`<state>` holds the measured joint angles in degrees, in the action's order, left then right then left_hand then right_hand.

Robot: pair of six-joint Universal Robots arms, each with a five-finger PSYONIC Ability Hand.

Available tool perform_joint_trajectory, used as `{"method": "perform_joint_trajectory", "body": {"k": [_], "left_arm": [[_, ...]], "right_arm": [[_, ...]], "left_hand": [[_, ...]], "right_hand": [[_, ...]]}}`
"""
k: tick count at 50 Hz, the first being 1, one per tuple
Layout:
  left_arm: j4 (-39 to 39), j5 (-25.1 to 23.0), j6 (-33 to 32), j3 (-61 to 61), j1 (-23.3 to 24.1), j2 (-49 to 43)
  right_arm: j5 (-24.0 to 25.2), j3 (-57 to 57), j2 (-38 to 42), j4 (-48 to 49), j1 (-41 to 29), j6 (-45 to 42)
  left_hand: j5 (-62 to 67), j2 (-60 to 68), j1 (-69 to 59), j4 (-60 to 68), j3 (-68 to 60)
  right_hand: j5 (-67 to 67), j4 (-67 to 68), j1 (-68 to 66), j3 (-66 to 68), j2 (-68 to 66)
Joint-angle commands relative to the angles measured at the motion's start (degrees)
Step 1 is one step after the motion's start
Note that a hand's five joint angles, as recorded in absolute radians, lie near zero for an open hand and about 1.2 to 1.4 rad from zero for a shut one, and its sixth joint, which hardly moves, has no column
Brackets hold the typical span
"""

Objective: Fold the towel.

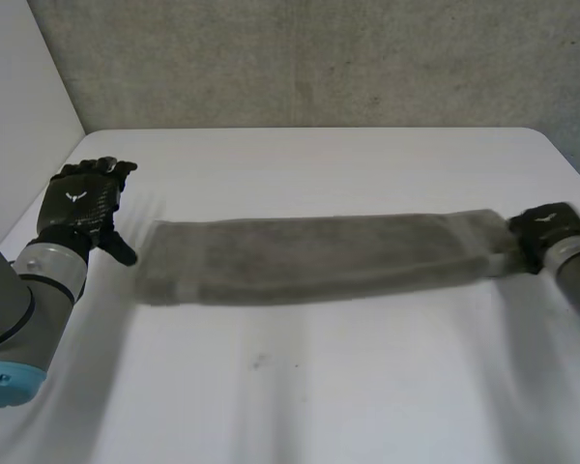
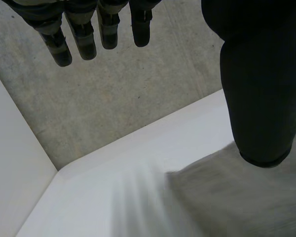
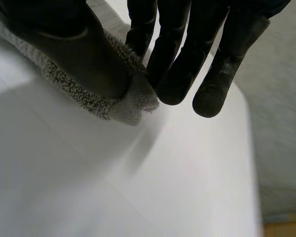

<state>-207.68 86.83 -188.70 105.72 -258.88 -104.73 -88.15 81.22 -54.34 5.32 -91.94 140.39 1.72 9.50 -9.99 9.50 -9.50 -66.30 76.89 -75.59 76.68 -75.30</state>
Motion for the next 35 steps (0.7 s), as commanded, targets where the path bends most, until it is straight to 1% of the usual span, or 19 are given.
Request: {"method": "perform_joint_trajectory", "body": {"k": [1, 3, 7, 9, 10, 12, 13, 14, 15, 17, 18, 20, 21, 22, 23, 25, 28, 34, 35], "left_arm": [[-0.01, 0.00, -0.01, 0.36, -0.22, 0.31], [-0.01, 0.00, -0.01, 0.36, -0.22, 0.49], [-0.01, 0.00, -0.01, 0.36, -0.13, 1.02], [-0.01, 0.00, -0.01, 0.36, -0.13, 1.28], [-0.01, 0.00, -0.01, 0.45, -0.05, 1.37], [-0.01, 0.00, -0.01, 0.45, -0.04, 1.46], [-0.01, 0.00, -0.01, 0.63, -0.04, 1.54], [-0.01, 0.00, -0.01, 0.89, -0.04, 1.63], [-0.01, 0.00, -0.01, 0.89, -0.04, 1.63], [-0.01, 0.00, -0.01, 1.07, -0.04, 1.72], [-0.01, 0.00, -0.01, 1.07, -0.04, 1.81], [-0.01, 0.00, -0.01, 1.07, 0.04, 1.81], [-0.01, 0.00, -0.01, 1.07, 0.13, 1.81], [-0.01, 0.00, -0.01, 1.07, 0.13, 1.89], [-0.01, 0.00, -0.01, 1.07, 0.13, 1.89], [-0.01, 0.00, -0.01, 1.15, 0.39, 1.89], [-0.01, 0.00, -0.01, 1.16, 0.39, 1.89], [-0.10, -0.09, -0.09, 1.16, 0.31, 1.81], [-0.10, -0.09, -0.09, 1.16, 0.31, 1.81]], "right_arm": [[-2.64, -1.93, -4.45, -4.87, 10.80, -17.06], [-2.73, -3.94, -4.46, -4.88, 10.82, -18.21], [-2.82, -8.62, -5.43, -5.41, 9.06, -16.56], [-2.82, -12.12, -7.35, -5.50, 2.42, -12.80], [-2.82, -12.14, -7.36, -5.50, 2.38, -12.78], [-2.20, -15.02, -7.62, -5.32, -7.68, -9.54], [-2.20, -15.04, -7.62, -5.32, -7.73, -9.53], [-1.94, -16.26, -7.27, -5.32, -12.43, -8.65], [-1.94, -16.27, -7.27, -5.32, -12.47, -8.65], [-1.41, -17.76, -4.74, -4.88, -21.74, -8.47], [-1.41, -17.76, -4.72, -4.88, -21.79, -8.47], [-1.15, -19.69, -0.18, -4.79, -31.32, -8.56], [-1.15, -19.70, -0.15, -4.79, -31.37, -8.56], [-1.23, -21.00, 2.11, -4.79, -35.03, -8.30], [-1.23, -21.02, 2.13, -4.79, -35.06, -8.29], [-1.32, -23.03, 7.03, -4.88, -40.31, -8.12], [-1.32, -24.26, 10.73, -4.88, -43.49, -7.94], [-1.15, -23.39, 12.24, -4.97, -45.52, -7.68], [-1.41, -22.87, 11.63, -4.88, -45.43, -7.51]], "left_hand": [[-1.72, 0.50, -0.01, 0.50, -0.50], [-1.72, 0.50, -0.01, 0.50, -0.50], [-1.72, 0.50, -0.01, 0.50, -0.50], [-1.72, 0.50, -0.01, 0.50, -0.50], [-1.72, 0.50, -0.01, 0.50, -0.50], [-1.72, 0.50, -0.01, 0.50, -0.50], [-1.72, 0.50, -0.01, 0.50, -0.50], [-1.72, 0.50, -0.01, 0.50, -0.50], [-1.72, 0.50, -0.01, 0.50, -0.50], [-1.72, 0.50, -0.01, 0.50, -0.50], [-1.72, 0.50, -0.01, 0.50, -0.50], [-1.72, 0.50, -0.01, 0.50, -0.50], [-1.72, 0.50, -0.01, 0.50, -0.50], [-1.72, 0.50, -0.01, 0.50, -0.50], [-1.72, 0.50, -0.01, 0.50, -0.50], [-1.72, 0.50, -0.01, 0.50, -0.50], [-1.72, 0.50, -0.01, 0.50, -0.50], [-1.72, 0.50, -0.01, 0.50, -0.50], [-1.72, 0.50, -0.01, 0.50, -0.50]], "right_hand": [[-3.70, 3.11, -4.41, 3.32, -4.70], [-3.70, 3.11, -4.41, 3.32, -4.70], [-3.70, 3.11, -4.41, 3.32, -4.70], [-3.70, 3.11, -4.41, 3.32, -4.70], [-3.70, 3.11, -4.41, 3.32, -4.70], [-3.70, 3.11, -4.41, 3.32, -4.70], [-3.70, 3.11, -4.41, 3.32, -4.70], [-3.70, 3.11, -4.41, 3.32, -4.70], [-3.70, 3.11, -4.41, 3.32, -4.70], [-3.70, 3.11, -4.41, 3.32, -4.70], [-3.70, 3.11, -4.41, 3.32, -4.70], [-3.70, 3.11, -4.41, 3.32, -4.70], [-3.70, 3.11, -4.41, 3.32, -4.70], [-3.70, 3.11, -4.41, 3.32, -4.70], [-3.70, 3.11, -4.41, 3.32, -4.70], [-3.70, 3.11, -4.41, 3.32, -4.70], [-3.70, 3.11, -4.41, 3.32, -4.70], [-3.70, 3.11, -4.41, 3.32, -4.70], [7.89, -8.49, 7.19, -8.28, 6.89]]}}
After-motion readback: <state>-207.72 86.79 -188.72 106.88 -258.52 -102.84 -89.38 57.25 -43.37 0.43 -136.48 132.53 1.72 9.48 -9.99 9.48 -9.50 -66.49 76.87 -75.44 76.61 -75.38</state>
